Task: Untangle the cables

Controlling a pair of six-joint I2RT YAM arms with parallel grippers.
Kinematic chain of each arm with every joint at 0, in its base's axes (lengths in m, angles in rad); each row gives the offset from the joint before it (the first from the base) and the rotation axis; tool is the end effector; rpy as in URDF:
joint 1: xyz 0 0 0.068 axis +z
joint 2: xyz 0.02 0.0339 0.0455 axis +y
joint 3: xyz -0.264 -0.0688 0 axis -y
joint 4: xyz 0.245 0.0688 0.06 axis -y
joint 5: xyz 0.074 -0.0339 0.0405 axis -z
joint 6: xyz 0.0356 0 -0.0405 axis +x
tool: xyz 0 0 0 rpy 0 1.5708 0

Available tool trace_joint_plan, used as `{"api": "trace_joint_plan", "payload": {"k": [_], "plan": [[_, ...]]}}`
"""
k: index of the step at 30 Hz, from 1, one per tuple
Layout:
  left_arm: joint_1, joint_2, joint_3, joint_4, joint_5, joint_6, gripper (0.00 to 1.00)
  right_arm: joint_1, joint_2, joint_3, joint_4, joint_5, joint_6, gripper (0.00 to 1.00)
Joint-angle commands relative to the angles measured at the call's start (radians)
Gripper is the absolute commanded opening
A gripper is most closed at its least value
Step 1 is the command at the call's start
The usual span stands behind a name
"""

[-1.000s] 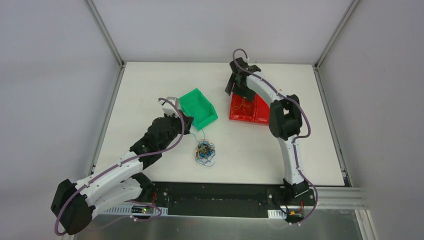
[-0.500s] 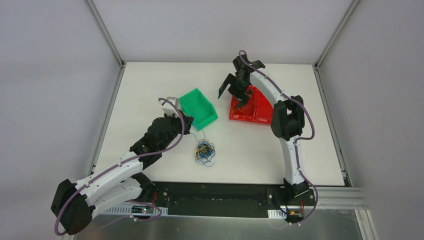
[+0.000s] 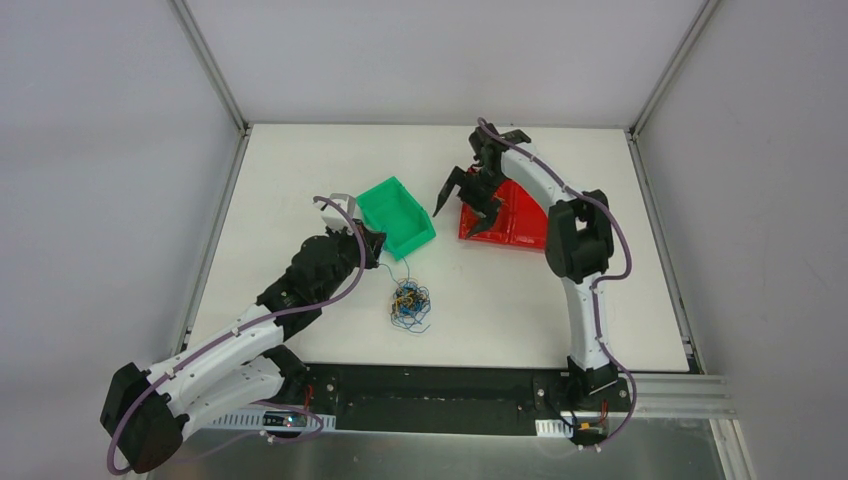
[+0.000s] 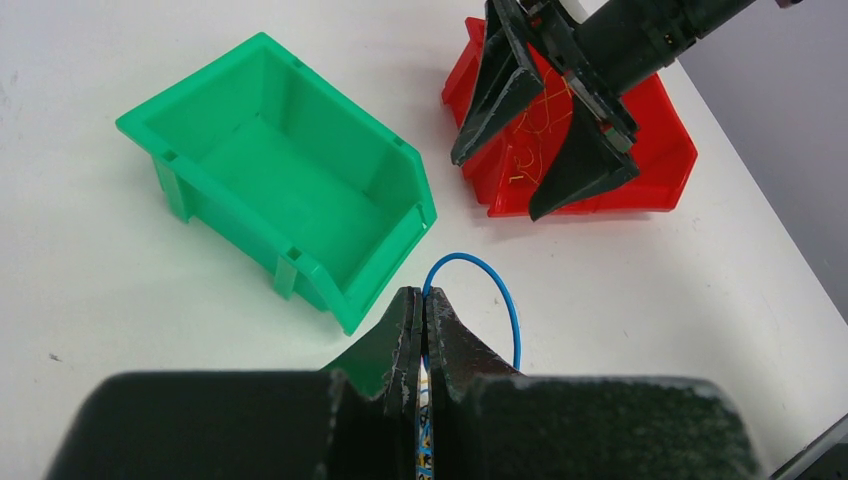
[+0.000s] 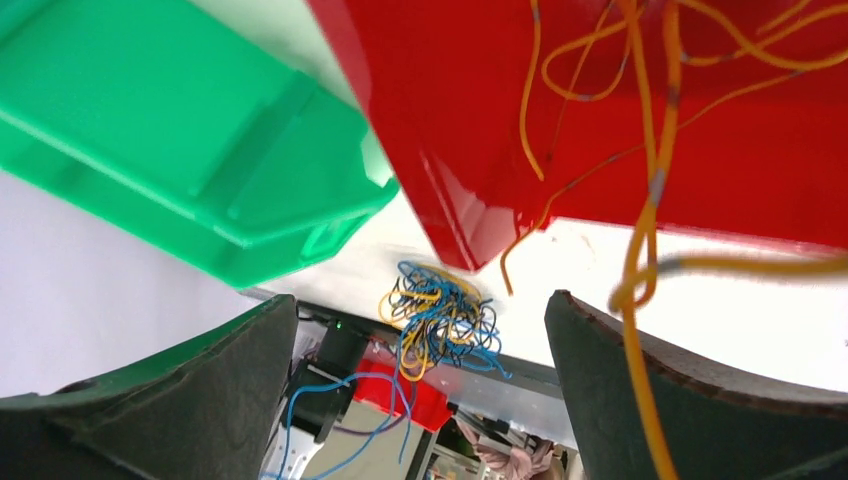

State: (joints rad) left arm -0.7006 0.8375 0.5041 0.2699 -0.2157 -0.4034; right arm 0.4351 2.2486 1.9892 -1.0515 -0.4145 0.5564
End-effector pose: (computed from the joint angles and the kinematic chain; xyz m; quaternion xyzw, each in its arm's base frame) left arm 0.1601 -0.1250 0.2793 0.0345 0.7279 -0.2899 0.6204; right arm 0.4158 0.2091 0.2113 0.0322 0.9702 0.2398 0.0145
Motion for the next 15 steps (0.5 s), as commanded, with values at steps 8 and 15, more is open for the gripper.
{"api": "trace_joint_plan", "payload": {"k": [8, 15], "plan": [[-0.004, -0.013, 0.044, 0.015, 0.011, 0.023, 0.00, 0.051, -0.275, -0.271, 0.186, -0.254, 0.054, 0.99], [-0.004, -0.009, 0.044, 0.014, 0.004, 0.026, 0.00, 0.030, -0.357, -0.257, 0.191, -0.147, 0.006, 0.99]]}}
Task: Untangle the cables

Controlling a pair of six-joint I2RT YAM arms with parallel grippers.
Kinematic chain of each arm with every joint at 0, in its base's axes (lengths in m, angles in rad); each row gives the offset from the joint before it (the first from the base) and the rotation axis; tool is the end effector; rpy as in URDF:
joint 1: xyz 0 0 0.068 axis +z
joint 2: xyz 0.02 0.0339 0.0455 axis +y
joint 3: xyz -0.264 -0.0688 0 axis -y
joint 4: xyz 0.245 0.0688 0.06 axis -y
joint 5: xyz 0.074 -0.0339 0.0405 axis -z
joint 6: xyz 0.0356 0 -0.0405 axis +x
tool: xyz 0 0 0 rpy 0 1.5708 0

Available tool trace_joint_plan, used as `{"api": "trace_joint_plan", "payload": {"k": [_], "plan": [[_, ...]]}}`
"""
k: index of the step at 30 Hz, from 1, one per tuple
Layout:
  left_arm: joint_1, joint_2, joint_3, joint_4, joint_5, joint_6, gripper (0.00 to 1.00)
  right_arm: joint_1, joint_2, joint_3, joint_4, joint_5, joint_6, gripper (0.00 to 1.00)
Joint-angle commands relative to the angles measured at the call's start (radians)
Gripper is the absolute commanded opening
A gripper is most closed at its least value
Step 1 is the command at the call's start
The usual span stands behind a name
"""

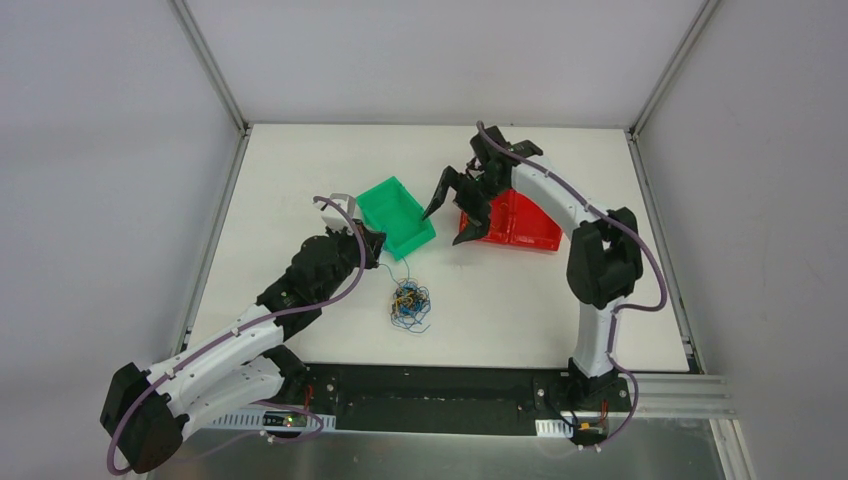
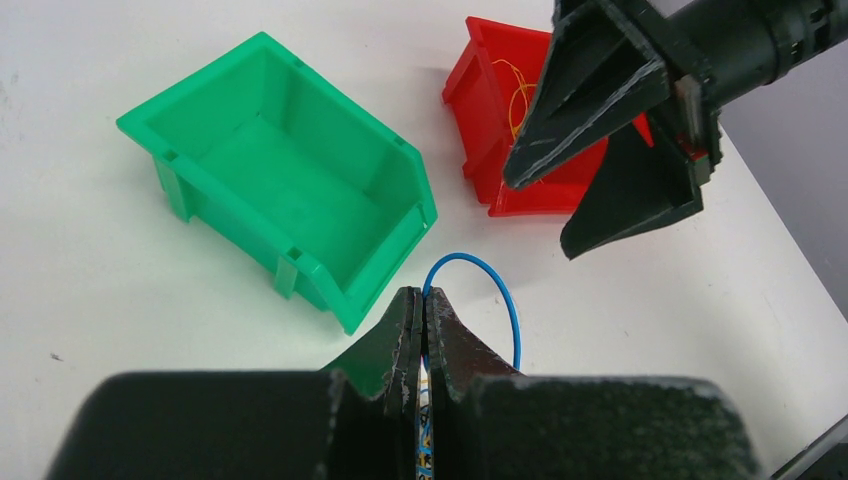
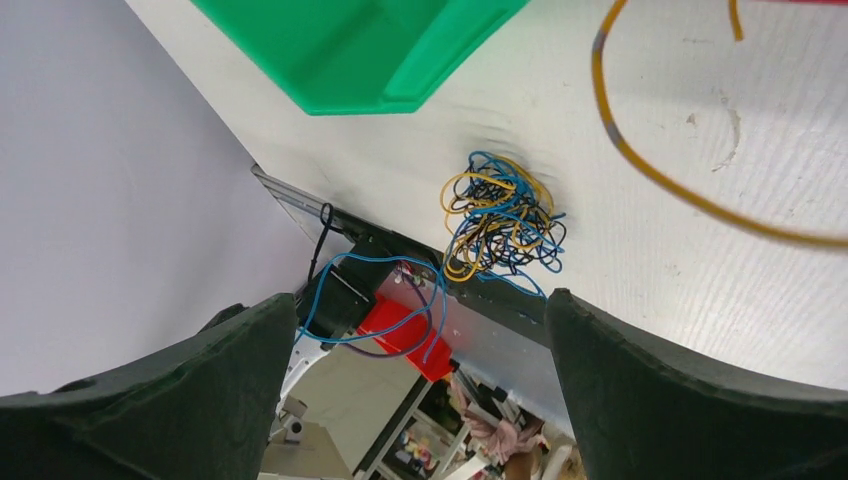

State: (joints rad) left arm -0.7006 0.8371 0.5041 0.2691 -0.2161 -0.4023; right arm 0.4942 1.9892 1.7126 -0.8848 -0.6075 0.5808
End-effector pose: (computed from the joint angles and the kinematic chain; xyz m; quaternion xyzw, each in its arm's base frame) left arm 0.1600 -0.1250 0.2792 0.0348 0.7280 -0.2894 0.6205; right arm 0.3605 0.2173 0.2508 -0.0203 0.9361 0.3509 0.0167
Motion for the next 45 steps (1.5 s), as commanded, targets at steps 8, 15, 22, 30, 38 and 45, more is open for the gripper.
{"api": "trace_joint_plan", "payload": {"k": [8, 15, 22, 30, 38, 45], "plan": [[-0.003, -0.002, 0.045, 0.015, 0.002, 0.028, 0.00, -0.127, -0.107, 0.003, 0.146, 0.017, 0.103, 0.96], [-0.004, -0.005, 0.045, 0.015, 0.009, 0.028, 0.00, -0.127, -0.261, -0.075, 0.197, 0.246, -0.031, 0.97], [-0.004, 0.003, 0.048, 0.014, 0.007, 0.029, 0.00, -0.106, -0.407, -0.285, 0.328, 0.458, -0.055, 0.81], [-0.003, -0.001, 0.045, 0.015, 0.001, 0.030, 0.00, -0.084, -0.369, -0.355, 0.413, 0.473, 0.020, 0.66], [-0.003, 0.005, 0.047, 0.015, 0.001, 0.032, 0.00, -0.082, -0.293, -0.310, 0.456, 0.537, 0.043, 0.58], [-0.004, -0.004, 0.043, 0.013, 0.002, 0.032, 0.00, -0.083, -0.243, -0.287, 0.491, 0.617, 0.061, 0.32]]}}
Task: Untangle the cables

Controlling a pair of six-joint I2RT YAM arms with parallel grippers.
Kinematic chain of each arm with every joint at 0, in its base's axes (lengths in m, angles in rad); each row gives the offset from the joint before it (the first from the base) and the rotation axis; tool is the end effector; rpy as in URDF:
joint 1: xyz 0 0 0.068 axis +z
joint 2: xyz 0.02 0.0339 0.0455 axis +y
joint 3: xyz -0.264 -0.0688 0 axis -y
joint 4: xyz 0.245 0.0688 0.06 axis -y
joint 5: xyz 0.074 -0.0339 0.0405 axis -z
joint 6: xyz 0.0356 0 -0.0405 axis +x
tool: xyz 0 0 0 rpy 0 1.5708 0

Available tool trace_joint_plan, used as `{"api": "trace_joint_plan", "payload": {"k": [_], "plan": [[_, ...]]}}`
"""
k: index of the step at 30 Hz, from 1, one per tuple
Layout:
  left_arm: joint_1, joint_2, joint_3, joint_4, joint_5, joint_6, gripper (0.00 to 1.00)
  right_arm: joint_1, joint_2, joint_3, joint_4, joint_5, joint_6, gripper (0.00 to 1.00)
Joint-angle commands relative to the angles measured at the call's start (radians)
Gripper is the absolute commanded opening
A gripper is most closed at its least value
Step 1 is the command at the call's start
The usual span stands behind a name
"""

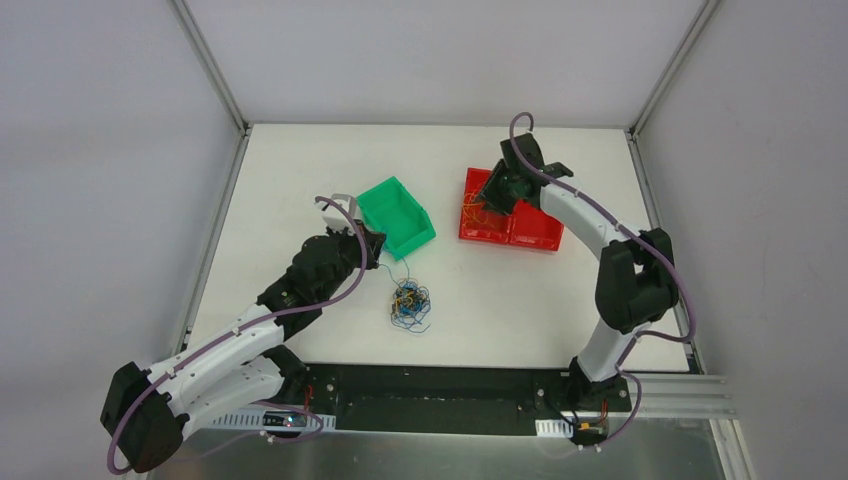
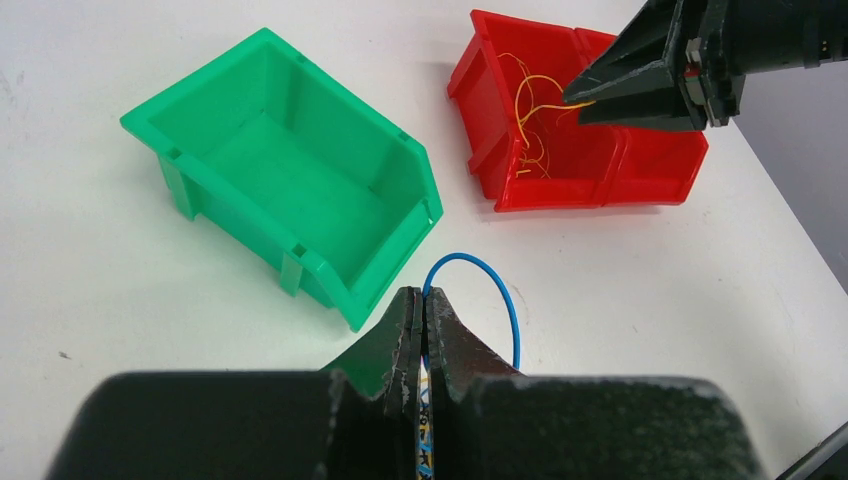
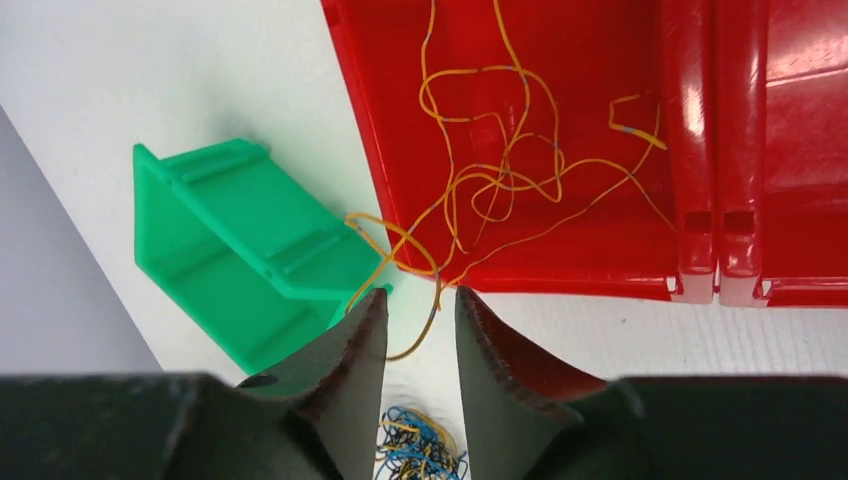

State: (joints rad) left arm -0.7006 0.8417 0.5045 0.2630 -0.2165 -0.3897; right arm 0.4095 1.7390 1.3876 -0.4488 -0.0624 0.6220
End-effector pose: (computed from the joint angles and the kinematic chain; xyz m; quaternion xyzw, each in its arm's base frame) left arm 0.1606 -0.1254 0.2779 0.0402 0.7312 -0.2831 0.6194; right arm 0.3579 0.1578 0.2672 0.0866 0.9223 0.2104 0.3125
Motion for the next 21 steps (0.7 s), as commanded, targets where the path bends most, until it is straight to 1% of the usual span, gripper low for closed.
{"api": "trace_joint_plan", "payload": {"k": [1, 2, 3, 8, 9, 14, 17, 21], "plan": [[-0.004, -0.007, 0.043, 0.021, 0.002, 0.021, 0.00, 0.002, 0.012, 0.046, 0.055, 0.097, 0.019, 0.22], [-0.004, -0.008, 0.043, 0.021, 0.003, 0.021, 0.00, 0.000, 0.018, 0.054, 0.052, 0.111, 0.016, 0.07], [-0.004, -0.008, 0.043, 0.021, 0.002, 0.022, 0.00, 0.001, 0.029, 0.067, 0.038, 0.133, 0.011, 0.00], [-0.004, -0.007, 0.042, 0.021, 0.004, 0.018, 0.00, -0.005, 0.067, 0.115, -0.011, 0.282, -0.034, 0.00], [-0.004, -0.005, 0.042, 0.021, 0.006, 0.018, 0.00, -0.005, 0.083, 0.131, -0.026, 0.336, -0.047, 0.00], [-0.003, 0.000, 0.045, 0.020, 0.007, 0.018, 0.00, -0.005, 0.241, 0.232, -0.107, 0.497, -0.113, 0.00], [-0.004, 0.002, 0.044, 0.020, 0.008, 0.018, 0.00, -0.003, 0.328, 0.261, -0.113, 0.519, -0.127, 0.00], [-0.004, 0.007, 0.046, 0.020, 0.012, 0.017, 0.00, -0.001, 0.385, 0.266, -0.089, 0.477, -0.112, 0.00]]}}
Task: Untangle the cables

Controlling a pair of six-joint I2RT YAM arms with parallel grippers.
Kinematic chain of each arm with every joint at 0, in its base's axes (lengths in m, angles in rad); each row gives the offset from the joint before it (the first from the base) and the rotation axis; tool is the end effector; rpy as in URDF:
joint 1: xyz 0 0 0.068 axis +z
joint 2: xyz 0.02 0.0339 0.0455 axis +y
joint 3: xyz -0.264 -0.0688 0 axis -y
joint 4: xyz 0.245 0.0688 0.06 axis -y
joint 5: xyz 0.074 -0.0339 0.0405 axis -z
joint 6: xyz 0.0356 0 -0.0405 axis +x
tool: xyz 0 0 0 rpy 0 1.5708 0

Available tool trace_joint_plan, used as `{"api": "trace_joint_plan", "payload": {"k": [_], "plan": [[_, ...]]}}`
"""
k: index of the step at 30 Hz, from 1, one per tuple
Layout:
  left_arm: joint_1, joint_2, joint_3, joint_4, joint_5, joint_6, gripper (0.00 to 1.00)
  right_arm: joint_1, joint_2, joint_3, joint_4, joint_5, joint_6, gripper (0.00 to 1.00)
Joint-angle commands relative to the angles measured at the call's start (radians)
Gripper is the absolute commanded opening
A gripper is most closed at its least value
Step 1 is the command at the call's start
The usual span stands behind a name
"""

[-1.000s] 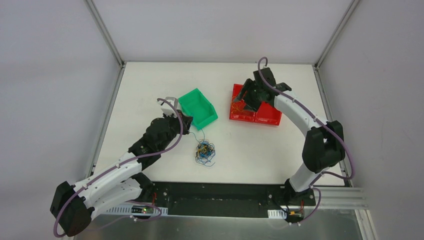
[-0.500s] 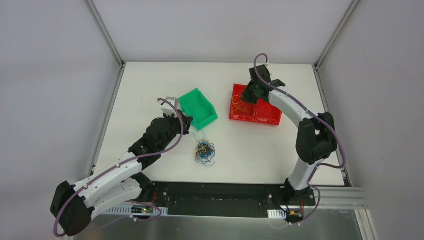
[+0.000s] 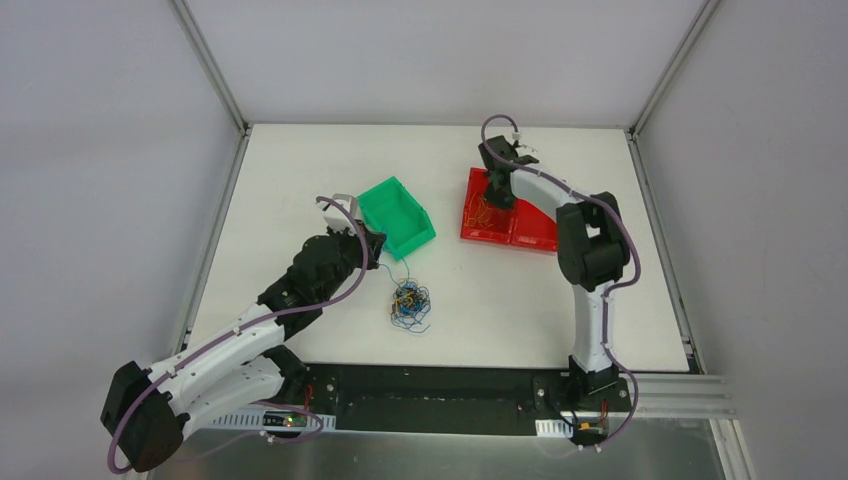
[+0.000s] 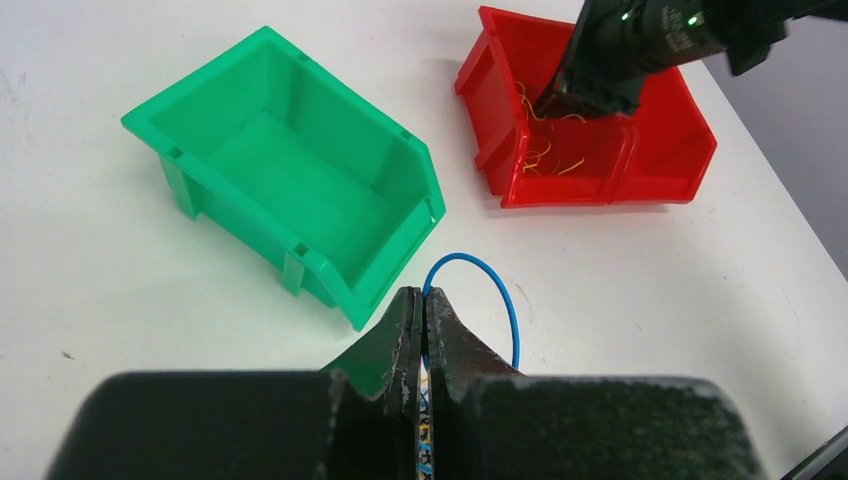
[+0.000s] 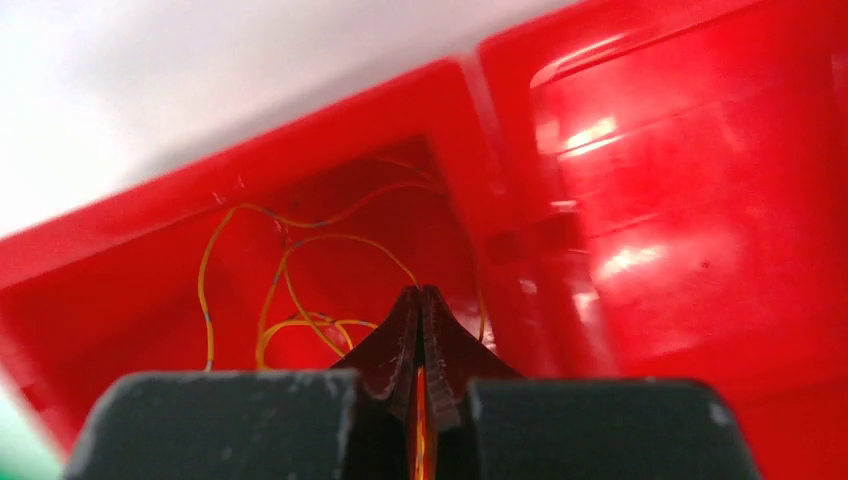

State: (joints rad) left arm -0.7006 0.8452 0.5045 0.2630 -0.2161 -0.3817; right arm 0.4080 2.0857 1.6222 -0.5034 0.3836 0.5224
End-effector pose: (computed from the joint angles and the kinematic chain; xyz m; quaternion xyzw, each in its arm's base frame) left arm 0.1610 -0.1258 0.2772 0.0436 0.7321 -0.2799 0.6195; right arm 0.4245 0.1690 0.1993 0.1102 0.9325 -0.0317 0.3425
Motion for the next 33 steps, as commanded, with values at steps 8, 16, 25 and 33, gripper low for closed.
{"api": "trace_joint_plan", "payload": {"k": [8, 16, 25, 33], "plan": [[-0.004, 0.000, 0.045, 0.020, 0.016, 0.007, 0.00, 0.025, -0.078, 0.002, -0.030, 0.038, -0.017, 0.29], [-0.003, -0.001, 0.046, 0.021, 0.018, 0.007, 0.00, 0.030, -0.295, -0.040, -0.063, 0.051, -0.024, 0.55], [-0.004, 0.016, 0.058, 0.036, 0.090, 0.021, 0.00, 0.086, -0.667, -0.394, 0.214, -0.105, -0.069, 0.77], [-0.005, 0.006, 0.078, 0.073, 0.303, 0.043, 0.00, 0.354, -1.043, -0.749, 0.497, -0.571, -0.355, 0.98]]}}
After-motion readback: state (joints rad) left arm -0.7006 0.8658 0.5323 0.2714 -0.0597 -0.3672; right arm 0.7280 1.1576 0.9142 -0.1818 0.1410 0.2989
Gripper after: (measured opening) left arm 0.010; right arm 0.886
